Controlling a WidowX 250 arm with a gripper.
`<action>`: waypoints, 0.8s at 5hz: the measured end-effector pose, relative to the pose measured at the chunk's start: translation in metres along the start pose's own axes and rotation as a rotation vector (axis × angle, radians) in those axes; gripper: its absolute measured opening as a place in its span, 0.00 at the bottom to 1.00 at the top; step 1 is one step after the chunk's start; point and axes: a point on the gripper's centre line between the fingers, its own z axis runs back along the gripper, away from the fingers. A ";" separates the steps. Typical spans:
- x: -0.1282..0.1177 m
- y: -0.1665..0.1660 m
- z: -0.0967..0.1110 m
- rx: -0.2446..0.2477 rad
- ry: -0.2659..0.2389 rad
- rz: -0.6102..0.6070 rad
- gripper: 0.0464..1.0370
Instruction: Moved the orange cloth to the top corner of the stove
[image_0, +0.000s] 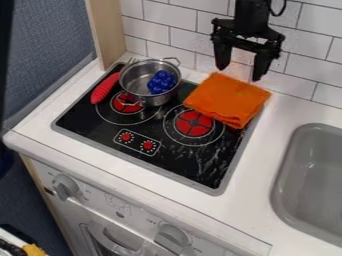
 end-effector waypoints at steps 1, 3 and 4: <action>-0.008 0.001 0.005 0.010 0.002 -0.012 0.96; -0.008 0.001 0.005 0.007 0.002 -0.011 0.96; -0.008 0.001 0.005 0.007 0.002 -0.011 0.96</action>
